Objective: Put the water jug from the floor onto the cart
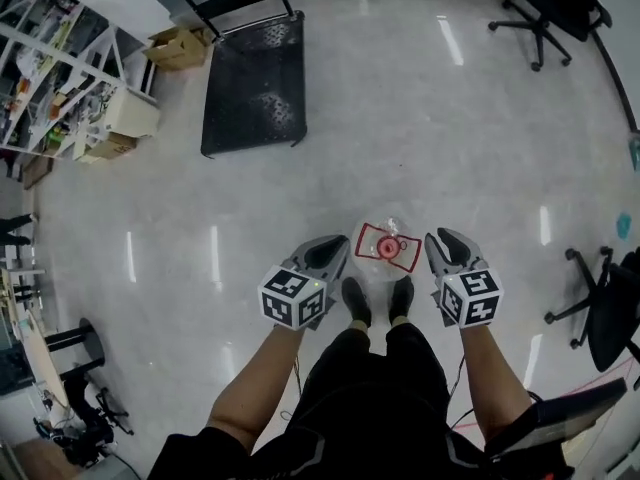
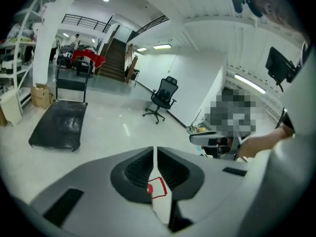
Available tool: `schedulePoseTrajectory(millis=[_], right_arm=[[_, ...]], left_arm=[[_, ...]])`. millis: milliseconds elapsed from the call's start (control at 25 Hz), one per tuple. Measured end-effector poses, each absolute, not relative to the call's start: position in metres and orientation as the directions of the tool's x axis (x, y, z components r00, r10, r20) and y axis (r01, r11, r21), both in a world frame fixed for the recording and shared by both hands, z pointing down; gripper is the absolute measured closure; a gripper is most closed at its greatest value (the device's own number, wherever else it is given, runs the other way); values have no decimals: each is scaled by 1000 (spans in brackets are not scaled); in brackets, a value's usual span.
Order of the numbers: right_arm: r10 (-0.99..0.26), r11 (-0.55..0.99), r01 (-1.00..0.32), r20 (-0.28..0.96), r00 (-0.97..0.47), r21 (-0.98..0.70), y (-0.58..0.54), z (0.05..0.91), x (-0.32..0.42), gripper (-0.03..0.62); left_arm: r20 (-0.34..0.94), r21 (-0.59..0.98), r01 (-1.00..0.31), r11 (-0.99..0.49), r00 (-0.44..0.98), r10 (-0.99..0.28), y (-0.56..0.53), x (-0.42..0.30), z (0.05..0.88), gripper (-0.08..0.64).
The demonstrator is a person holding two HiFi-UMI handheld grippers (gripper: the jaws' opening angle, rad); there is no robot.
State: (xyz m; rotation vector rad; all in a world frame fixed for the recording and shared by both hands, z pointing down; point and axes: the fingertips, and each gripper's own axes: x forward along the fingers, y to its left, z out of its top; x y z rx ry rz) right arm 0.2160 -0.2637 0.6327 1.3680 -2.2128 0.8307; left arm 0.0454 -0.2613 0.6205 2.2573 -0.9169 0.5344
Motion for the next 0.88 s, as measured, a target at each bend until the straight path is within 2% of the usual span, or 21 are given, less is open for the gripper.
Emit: schedulePoseTrajectory(millis=[80,160,280,400,640,880], right_arm=[[-622,292,-905,658,-424,-307,-259,677,225,505],[-582,243,-908,697,-418,-342,-253,727,225,500],[-492,191,-909,765,-415,-370,-239,801,219,477],[-414,130,-926,829,-376,-355,-217,852,223,434],[-382,36,-930,855,-351,-366,-209,943,229,414],[-337,41,-923,864,-374,-383,-198,970,216,417]], left_arm=[[605,424,-725,-543,672,-426,-262,54,665,550],[646,419,-724,-548,661,-380,-262,57,714,510],[720,415,-748,-518,618,-317,-257,52,784,506],[779,442,-770,-461,584,-229,-242,48,840,426],[827,420,-777,-469,541,-156,-251,44,945,420],[830,462,-770,-440,550,-92,-240,51,983,420]])
